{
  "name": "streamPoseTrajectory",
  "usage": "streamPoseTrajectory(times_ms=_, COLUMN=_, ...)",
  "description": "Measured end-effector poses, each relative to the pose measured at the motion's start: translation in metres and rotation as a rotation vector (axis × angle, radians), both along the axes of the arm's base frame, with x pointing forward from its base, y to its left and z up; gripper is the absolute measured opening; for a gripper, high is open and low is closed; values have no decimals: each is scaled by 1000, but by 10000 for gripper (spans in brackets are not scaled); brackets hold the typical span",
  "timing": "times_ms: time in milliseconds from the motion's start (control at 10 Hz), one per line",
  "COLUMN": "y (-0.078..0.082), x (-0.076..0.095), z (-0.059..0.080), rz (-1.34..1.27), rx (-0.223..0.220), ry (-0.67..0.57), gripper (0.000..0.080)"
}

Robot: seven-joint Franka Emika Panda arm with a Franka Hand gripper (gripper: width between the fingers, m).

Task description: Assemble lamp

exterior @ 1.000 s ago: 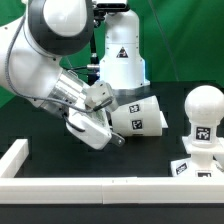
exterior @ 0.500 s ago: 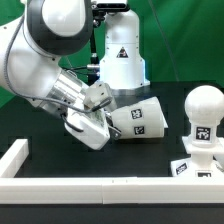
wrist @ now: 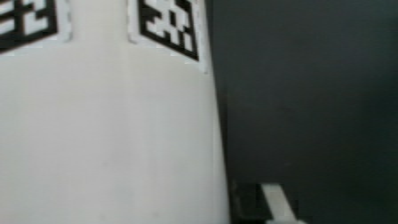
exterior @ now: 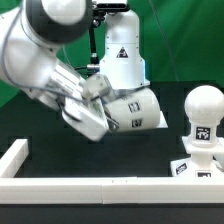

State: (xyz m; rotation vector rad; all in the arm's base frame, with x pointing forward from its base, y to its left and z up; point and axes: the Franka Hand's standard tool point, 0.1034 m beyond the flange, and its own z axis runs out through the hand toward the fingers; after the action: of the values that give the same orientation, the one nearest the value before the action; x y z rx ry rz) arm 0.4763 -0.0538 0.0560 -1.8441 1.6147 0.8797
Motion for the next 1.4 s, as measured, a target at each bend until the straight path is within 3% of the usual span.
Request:
streamPoseTrajectory(times_ms=200, y=-3, x=23, z=56, rz=34, rx=-123, ry=-84, gripper=46)
streamPoseTrajectory(times_ms=300, y=1, x=27, z=73, rz=65, rx=-189, ry=-108, gripper=47)
streamPoseTrajectory(times_ms=400, y=6, x=31, z=80, rz=94, rx=-234, ry=-113, gripper=48)
streamPoseTrajectory(times_ms=600, y=10, x=42, z=77, rz=86, rx=-365, ry=-179, gripper=48)
streamPoseTrajectory(times_ms=700, y=14, x=44, z=77, rz=90, rx=-392, ry=-194, gripper=48)
streamPoseTrajectory(times_ms=800, y=14, x=51, z=80, rz=79, rx=-456, ry=-208, gripper=48)
streamPoseTrajectory(times_ms=900, y=13, x=68, z=105, rz=117, rx=-495, ry=-243, gripper=48)
streamPoseTrajectory(times_ms=1000, y=2, x=92, z=135, rz=148, rx=-525, ry=-298, gripper=48)
streamPoseTrajectory(times_ms=1100, y=-7, x=111, z=156, rz=226, rx=-613, ry=-344, gripper=48)
streamPoseTrajectory(times_ms=1200, y=0, x=123, z=173, rz=237, rx=-688, ry=-350, gripper=48)
streamPoseTrajectory(times_ms=1300, y=17, x=124, z=182, rz=212, rx=-729, ry=-367, gripper=48)
streamPoseTrajectory(times_ms=1400, y=22, x=125, z=177, rz=209, rx=-772, ry=-408, gripper=48)
